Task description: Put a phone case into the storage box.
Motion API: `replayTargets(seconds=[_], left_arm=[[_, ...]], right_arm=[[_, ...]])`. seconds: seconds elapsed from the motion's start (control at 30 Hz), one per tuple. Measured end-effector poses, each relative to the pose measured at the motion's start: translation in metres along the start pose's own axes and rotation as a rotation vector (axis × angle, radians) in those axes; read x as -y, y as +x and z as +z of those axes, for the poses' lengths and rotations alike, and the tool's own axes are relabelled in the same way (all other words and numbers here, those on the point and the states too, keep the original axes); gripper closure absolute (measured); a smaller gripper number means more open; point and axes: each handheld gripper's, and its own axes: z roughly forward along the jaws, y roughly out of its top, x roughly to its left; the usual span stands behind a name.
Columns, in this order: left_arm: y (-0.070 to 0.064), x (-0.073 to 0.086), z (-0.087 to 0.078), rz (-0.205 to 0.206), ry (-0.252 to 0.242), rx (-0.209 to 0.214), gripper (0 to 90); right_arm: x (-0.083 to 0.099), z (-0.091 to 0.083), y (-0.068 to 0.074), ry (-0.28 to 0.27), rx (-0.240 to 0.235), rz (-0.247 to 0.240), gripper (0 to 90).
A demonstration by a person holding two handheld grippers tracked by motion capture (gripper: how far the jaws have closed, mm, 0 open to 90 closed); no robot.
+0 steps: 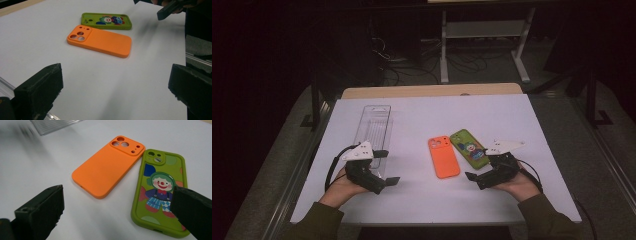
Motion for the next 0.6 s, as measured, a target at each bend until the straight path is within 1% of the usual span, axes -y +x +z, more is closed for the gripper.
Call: replayTargets(seconds=[0.1, 0.17, 0.2, 0.23, 0.27, 0.3, 0.37, 0.4, 0.47, 0.5, 0.53, 0.57, 0.6], left_arm=[[-0.002, 0.000, 0.001, 0.001, 0.002, 0.003, 0.0], [-0.003, -0.001, 0.002, 0.004, -0.001, 0.004, 0.0], [-0.004, -0.002, 0.003, 0.000, -0.002, 0.007, 0.0], [-0.004, -0.003, 0.004, 0.006, -0.002, 0.009, 0.0], [-0.005, -0.003, 0.006, 0.010, -0.003, 0.011, 0.0], [-0.006, -0.004, 0.007, 0.006, -0.008, 0.014, 0.0], [-0.007, -0.004, 0.008, 0.012, -0.001, 0.015, 0.0], [-0.007, -0.004, 0.010, 0.019, -0.001, 0.017, 0.0], [-0.008, -0.004, 0.010, 0.019, 0.008, 0.019, 0.0], [-0.009, -0.004, 0.010, 0.017, 0.005, 0.020, 0.0], [-0.009, -0.004, 0.011, 0.010, 0.001, 0.022, 0.0], [-0.010, -0.004, 0.011, 0.013, 0.000, 0.023, 0.0], [-0.010, -0.004, 0.011, 0.017, -0.001, 0.025, 0.0]], right_arm=[[-0.003, 0.003, -0.001, 0.012, 0.002, -0.004, 0.0], [-0.004, 0.005, -0.002, 0.019, 0.005, 0.003, 0.0], [-0.005, 0.005, -0.002, 0.024, 0.001, 0.004, 0.0], [-0.008, 0.008, -0.004, 0.036, 0.006, 0.003, 0.0], [-0.009, 0.009, -0.004, 0.034, 0.008, -0.002, 0.0], [-0.010, 0.010, -0.005, 0.039, 0.010, 0.002, 0.0], [-0.012, 0.011, -0.005, 0.041, 0.011, -0.001, 0.0], [-0.016, 0.014, -0.008, 0.051, 0.011, 0.007, 1.6], [-0.019, 0.017, -0.010, 0.053, 0.015, 0.017, 4.0], [-0.021, 0.018, -0.011, 0.060, 0.016, 0.024, 5.1], [-0.022, 0.020, -0.013, 0.062, 0.014, 0.021, 6.3], [-0.024, 0.021, -0.013, 0.074, 0.014, 0.033, 7.7], [-0.026, 0.023, -0.015, 0.076, 0.015, 0.028, 9.4]])
